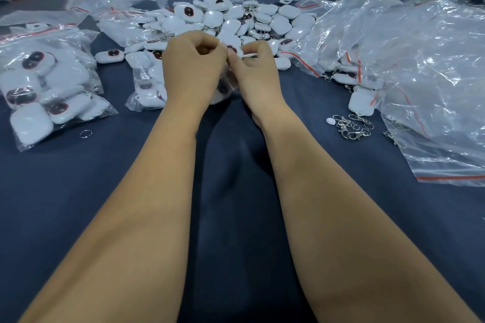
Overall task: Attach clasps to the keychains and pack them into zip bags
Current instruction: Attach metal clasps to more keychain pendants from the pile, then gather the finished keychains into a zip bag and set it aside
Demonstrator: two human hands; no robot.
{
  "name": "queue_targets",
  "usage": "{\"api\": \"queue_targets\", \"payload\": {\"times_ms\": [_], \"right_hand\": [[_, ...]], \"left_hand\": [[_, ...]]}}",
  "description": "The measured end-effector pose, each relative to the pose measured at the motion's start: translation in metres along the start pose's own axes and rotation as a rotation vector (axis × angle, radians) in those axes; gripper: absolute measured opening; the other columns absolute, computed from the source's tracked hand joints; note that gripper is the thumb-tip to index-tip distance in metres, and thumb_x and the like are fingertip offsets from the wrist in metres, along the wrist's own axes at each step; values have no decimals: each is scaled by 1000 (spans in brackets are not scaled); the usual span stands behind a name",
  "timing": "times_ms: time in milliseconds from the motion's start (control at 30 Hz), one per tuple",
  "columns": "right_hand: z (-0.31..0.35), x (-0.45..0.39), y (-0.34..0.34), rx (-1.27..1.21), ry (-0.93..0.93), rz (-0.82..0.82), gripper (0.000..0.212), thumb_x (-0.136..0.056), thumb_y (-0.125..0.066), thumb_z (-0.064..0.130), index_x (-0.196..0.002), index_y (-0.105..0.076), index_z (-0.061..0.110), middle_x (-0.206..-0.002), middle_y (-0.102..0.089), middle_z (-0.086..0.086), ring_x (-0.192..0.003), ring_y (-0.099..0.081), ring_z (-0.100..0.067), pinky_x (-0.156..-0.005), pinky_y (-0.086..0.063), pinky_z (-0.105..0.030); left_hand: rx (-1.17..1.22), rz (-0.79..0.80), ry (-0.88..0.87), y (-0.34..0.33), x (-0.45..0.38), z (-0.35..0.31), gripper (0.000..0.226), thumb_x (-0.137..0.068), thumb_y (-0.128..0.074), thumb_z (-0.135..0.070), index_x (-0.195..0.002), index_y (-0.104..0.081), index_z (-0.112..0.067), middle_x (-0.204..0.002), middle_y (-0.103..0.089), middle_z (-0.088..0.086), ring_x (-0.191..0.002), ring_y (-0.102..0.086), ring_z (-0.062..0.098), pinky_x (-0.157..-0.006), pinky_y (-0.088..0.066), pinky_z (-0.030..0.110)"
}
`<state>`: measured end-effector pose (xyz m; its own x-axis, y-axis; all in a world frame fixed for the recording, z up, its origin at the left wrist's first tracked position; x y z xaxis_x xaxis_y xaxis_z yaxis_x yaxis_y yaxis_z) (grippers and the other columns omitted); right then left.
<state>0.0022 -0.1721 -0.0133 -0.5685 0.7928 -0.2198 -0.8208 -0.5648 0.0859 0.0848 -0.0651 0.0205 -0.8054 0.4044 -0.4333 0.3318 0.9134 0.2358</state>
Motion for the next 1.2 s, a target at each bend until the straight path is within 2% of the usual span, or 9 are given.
{"api": "queue_targets", "payload": {"times_ms": [167,267,433,533,700,800,900,1033,1200], "right_hand": [[2,1,-19,128,-37,126,55,-98,-49,48,-49,-62,26,-59,-65,12,-58,-58,2,-58,-42,-13],[-3,-4,-15,270,-22,64,55,-91,-60,45,-41,-56,25,-92,-54,5,-98,-51,-15,-89,-43,-29],[-3,-2,-15,123,39,150,37,-101,-49,21,-69,-62,9,-82,-57,-15,-79,-51,-14,-74,-39,-30],[-4,-7,2,-181,-40,23,30,-102,-50,22,-76,-64,16,-82,-65,1,-77,-60,-11,-83,-44,-30],[-8,-16,36,-739,-122,-146,19,-93,-61,4,-75,-61,9,-65,-65,1,-60,-60,-11,-60,-52,-23],[-10,-13,27,-906,-220,-38,12,-91,-62,2,-80,-60,5,-79,-64,-11,-70,-61,-23,-74,-55,-35],[-6,-3,9,-937,-286,119,4,-88,-63,2,-88,-60,5,-91,-60,-17,-85,-59,-32,-96,-48,-51],[-2,-6,14,-758,-174,104,23,-85,-64,-7,-103,-60,8,-86,-68,-13,-80,-66,-29,-83,-55,-45],[-20,-12,20,-633,-281,-15,37,-89,-68,9,-121,-58,-7,-116,-66,-24,-103,-64,-36,-98,-51,-52]], "left_hand": [[132,-16,13,6,-3,4,16,-85,-63,-13,-81,-74,-25,-74,-71,-12,-73,-66,2,-75,-55,21],[204,-30,9,9,-5,3,22,-85,-56,-7,-83,-71,-23,-76,-71,-7,-75,-66,8,-81,-56,28],[66,-221,-23,37,-7,9,26,-79,-45,-16,-85,-70,-21,-80,-70,-4,-77,-65,14,-71,-52,25],[-50,-299,70,52,-8,25,31,-81,-44,-20,-92,-72,-23,-78,-66,-13,-74,-60,9,-61,-41,11],[-5,-74,255,31,-12,46,27,-87,-46,-32,-93,-69,-20,-79,-69,-7,-65,-63,11,-66,-50,24],[158,96,306,13,-6,43,35,-89,-48,-35,-71,-71,-17,-49,-61,2,-37,-43,10,-44,-37,16],[270,273,307,-5,-3,40,51,-92,-43,-57,-74,-77,-23,-70,-74,-4,-58,-65,8,-62,-47,21],[510,459,419,-26,6,43,61,-88,-49,-65,-115,-71,-14,-113,-73,8,-106,-69,25,-100,-47,43],[717,289,558,-31,11,42,33,-102,-49,-32,-100,-69,-6,-99,-75,14,-92,-73,29,-86,-58,40]]}}
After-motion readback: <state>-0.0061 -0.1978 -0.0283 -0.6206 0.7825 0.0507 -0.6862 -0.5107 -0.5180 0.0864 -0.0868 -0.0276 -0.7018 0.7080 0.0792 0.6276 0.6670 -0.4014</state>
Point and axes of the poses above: each hand's wrist, its own x-axis away from the middle knuckle, its own y-axis out of the back of the hand, z = x × y, the point moved 8 cm from there along -x, towards the middle knuckle
